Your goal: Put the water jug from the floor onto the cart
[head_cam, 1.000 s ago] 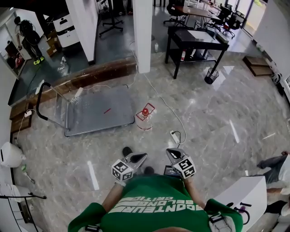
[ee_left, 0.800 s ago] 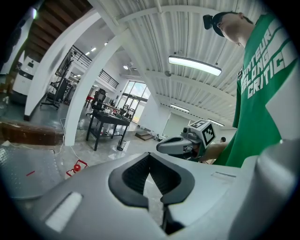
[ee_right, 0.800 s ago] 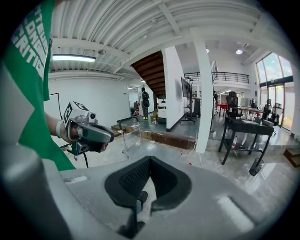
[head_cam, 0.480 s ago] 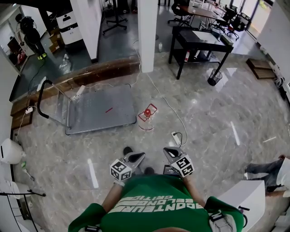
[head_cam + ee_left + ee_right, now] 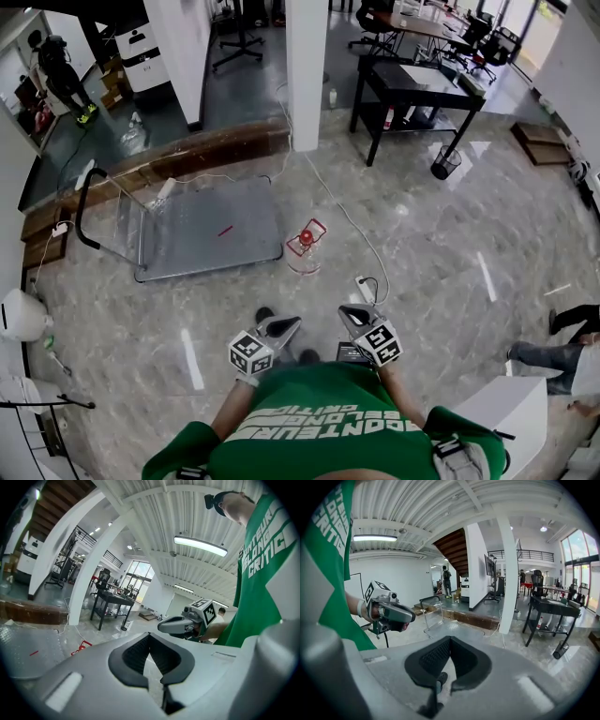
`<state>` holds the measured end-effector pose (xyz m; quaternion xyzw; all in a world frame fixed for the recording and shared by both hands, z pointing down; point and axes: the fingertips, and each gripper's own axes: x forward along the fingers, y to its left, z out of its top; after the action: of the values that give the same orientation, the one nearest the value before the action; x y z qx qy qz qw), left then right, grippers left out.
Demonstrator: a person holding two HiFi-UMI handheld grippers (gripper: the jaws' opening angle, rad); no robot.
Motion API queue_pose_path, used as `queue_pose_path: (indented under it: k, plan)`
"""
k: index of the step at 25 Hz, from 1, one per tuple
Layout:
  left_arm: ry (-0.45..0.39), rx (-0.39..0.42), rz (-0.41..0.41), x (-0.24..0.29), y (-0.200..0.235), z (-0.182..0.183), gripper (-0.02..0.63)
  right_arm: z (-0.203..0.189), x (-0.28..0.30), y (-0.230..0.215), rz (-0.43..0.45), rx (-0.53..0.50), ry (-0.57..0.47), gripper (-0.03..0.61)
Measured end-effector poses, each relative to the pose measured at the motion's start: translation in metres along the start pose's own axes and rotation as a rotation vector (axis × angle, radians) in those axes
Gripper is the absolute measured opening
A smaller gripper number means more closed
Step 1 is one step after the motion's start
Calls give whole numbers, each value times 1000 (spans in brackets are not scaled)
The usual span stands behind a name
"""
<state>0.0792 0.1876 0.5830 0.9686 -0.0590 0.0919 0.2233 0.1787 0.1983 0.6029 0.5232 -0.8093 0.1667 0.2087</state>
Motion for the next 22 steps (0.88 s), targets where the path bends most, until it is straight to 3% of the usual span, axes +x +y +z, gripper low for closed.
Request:
queue_pose_path:
  k: [22]
  plan:
    - [4,0,-38,22,62,40,9,36,45,-47,-45,20,-13,-8]
